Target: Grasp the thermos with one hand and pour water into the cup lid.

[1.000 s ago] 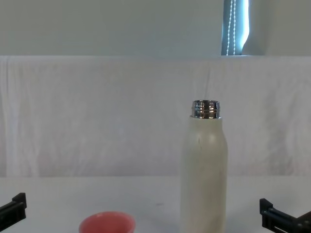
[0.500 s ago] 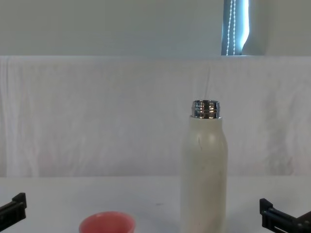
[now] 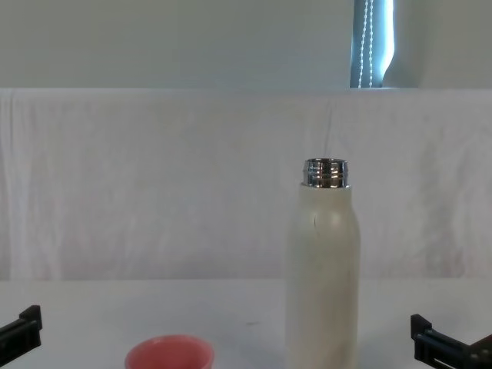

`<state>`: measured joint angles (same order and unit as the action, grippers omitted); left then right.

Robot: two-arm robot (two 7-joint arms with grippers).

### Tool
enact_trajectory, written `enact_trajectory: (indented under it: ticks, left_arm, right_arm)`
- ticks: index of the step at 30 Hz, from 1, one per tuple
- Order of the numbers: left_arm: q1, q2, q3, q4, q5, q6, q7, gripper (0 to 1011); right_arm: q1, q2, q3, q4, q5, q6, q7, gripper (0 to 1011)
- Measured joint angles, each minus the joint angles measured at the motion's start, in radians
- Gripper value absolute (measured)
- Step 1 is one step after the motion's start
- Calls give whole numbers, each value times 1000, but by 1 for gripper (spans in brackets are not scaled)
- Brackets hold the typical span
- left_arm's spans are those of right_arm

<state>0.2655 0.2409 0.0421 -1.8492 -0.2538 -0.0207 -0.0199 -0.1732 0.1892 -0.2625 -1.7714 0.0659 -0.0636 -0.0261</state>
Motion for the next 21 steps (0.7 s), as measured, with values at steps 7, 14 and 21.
enact_trajectory:
  ticks: [7,14,21]
  left_arm:
    - [0,0,0,0,0,0,0,1001]
    - [0,0,0,0,0,0,0,1001]
    - [0,0,0,0,0,0,0,1001]
  right_arm:
    - [0,0,0,0,0,0,0,1000]
    - [0,0,0,0,0,0,0,1000]
    - [0,0,0,0,0,0,0,1000]
